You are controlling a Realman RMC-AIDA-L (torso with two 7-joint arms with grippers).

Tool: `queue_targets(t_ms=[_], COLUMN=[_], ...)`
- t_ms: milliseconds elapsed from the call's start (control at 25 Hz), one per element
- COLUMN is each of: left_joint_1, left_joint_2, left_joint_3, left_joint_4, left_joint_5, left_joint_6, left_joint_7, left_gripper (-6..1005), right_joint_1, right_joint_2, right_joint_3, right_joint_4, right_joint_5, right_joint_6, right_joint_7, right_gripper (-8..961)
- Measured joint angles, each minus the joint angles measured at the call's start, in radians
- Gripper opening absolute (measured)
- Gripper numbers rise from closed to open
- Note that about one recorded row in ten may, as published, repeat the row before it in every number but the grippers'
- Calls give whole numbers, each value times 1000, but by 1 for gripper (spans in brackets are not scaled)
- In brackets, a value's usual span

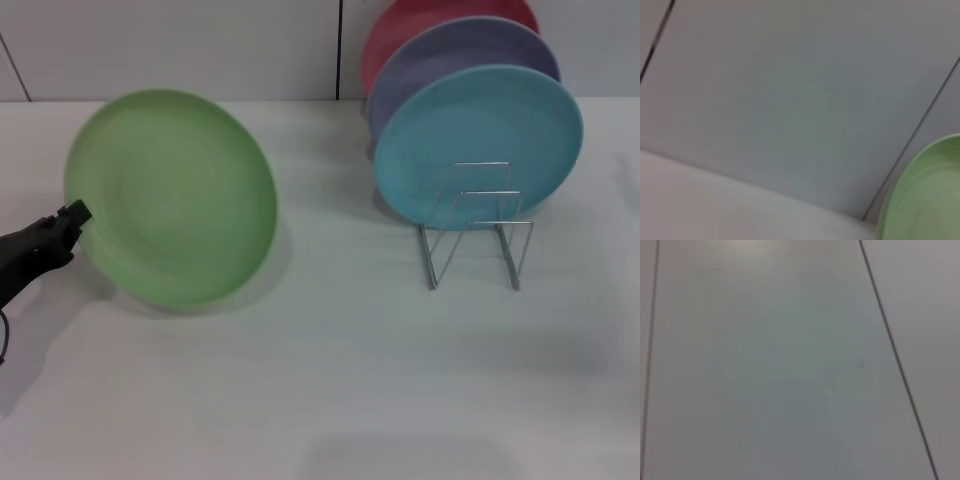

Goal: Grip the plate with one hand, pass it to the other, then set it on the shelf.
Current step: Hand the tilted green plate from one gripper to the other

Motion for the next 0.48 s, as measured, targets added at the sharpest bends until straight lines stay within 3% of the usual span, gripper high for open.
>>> queue_targets(t_ms=[80, 200, 400, 480], left_joint_1=[2, 3, 3, 3], left_joint_2=[-4, -5, -6, -7], left_joint_3=[-20, -23, -30, -35], left_joint_4=[-84, -128, -189, -220], left_joint_5=[-96, -141, -192, -202], left_joint_6=[-47, -79, -133, -166], left_joint_7=[150, 233, 348, 401], left_gripper=[59, 61, 63, 64], right_joint_1=[-12, -21, -46, -56], right_joint_2=[5, 12, 36, 56], right_joint_3=[-35, -55, -129, -185], right_joint_4=[6, 11, 25, 30], right_joint_5=[0, 0, 0, 0], right_joint_6=[-20, -31, -54, -58], right_joint_7=[-1, -1, -1, -1], right_gripper=[719, 719, 719, 719])
